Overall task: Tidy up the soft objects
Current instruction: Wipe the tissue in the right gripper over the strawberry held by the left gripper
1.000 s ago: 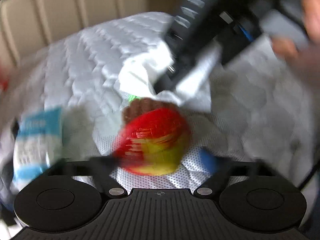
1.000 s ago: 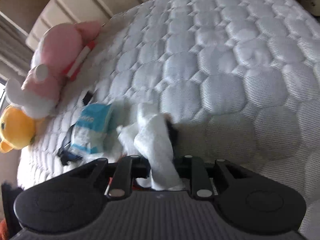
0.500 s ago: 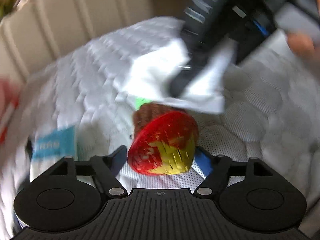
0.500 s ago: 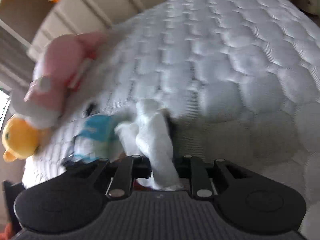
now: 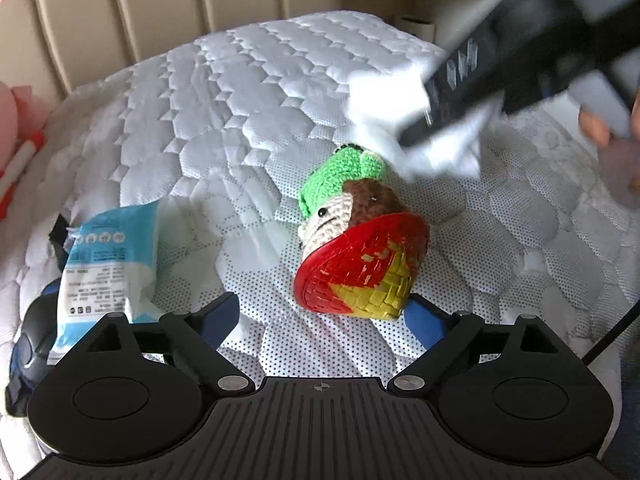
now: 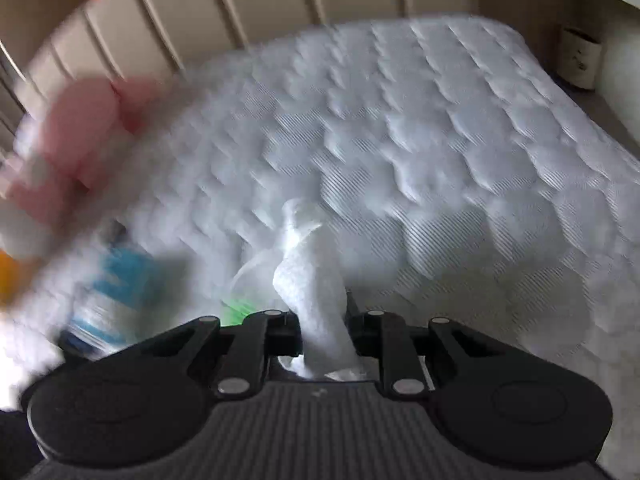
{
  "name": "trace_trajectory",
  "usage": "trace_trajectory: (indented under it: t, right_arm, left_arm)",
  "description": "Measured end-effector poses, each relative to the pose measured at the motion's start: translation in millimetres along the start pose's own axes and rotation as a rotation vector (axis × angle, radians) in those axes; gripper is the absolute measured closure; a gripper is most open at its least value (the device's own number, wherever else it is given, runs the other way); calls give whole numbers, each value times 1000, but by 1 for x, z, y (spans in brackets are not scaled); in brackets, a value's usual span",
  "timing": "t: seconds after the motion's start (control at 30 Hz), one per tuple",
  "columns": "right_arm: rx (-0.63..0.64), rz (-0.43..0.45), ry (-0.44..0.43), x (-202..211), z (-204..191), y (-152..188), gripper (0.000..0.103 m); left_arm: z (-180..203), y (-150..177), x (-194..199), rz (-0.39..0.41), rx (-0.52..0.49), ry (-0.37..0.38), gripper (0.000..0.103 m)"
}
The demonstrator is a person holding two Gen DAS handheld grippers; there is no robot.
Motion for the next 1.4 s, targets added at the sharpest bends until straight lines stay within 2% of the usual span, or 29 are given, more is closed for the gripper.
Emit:
trace_trajectory:
  t: [0.1,0.17,0.2,0.3,0.47,0.6,0.67,0.73,0.77,0.8,0.9,1.0,1.07,1.13,1.17,1.27,1.4]
  right_arm:
    - [-43,-14,-189,2,-16,-1,83]
    - [-44,-90,-234,-7,-23,8,83]
    - [-34,-126,-222,-13,-24,13,83]
    - [9,-154,-96,-21,-17,20,82]
    - [-85,-169,15,-19,12,18,82]
    - [-58,-164,29,-16,11,20,82]
    - [-58,-151,15,-15,10,18,82]
    - [-51,-124,6,-9,9,14,82]
    - [-43,-111,9,-7,9,13,82]
    - [-39,-99,13,-5,10,11,82]
    - [-80,-80,-12,-1,15,7,82]
    - [-132,-75,-101,0,11,5,82]
    - [-159,-117,-207,-3,1,9,83]
    - [-172,-177,-259,-10,-8,18,83]
    - [-161,-199,-257,-13,-11,22,82]
    - [-90,-224,-152,-19,-12,28,81]
    - [-135,-236,-54,-26,6,29,81]
  left_arm:
    - [1,1,0,-2,0,5,10]
    - [-3,2,-2,-9,25,17,9]
    - [-5,2,-3,-15,51,29,9]
    - [-15,5,-8,-42,160,81,9]
    - [-27,6,-16,-69,352,167,6]
    - [-18,-6,-24,-55,459,229,3]
    - [-8,-10,-32,-54,478,224,3]
    - [6,-10,-42,-58,427,178,6]
    - [11,-11,-45,-47,378,152,12]
    - [15,-12,-46,-34,305,131,23]
    - [17,-18,-37,9,74,99,23]
    - [14,-17,-27,22,-112,38,22]
    - [10,-13,-25,17,-132,19,21]
    - [8,-7,-26,10,-113,22,21]
    - [8,-4,-27,5,-102,25,21]
    - [10,2,-30,0,-103,31,21]
    - [10,1,-28,13,-100,48,19]
Point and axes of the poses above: each gripper's, at about its wrist camera, not at the fingertips, and x roughly against the way its jaws point, z to its right, y to its underside, the point moved 2 cm from there along -x, roughly the way its jaws point, and after that the axes turned 14 degrees about z, right-handed, at the moved point
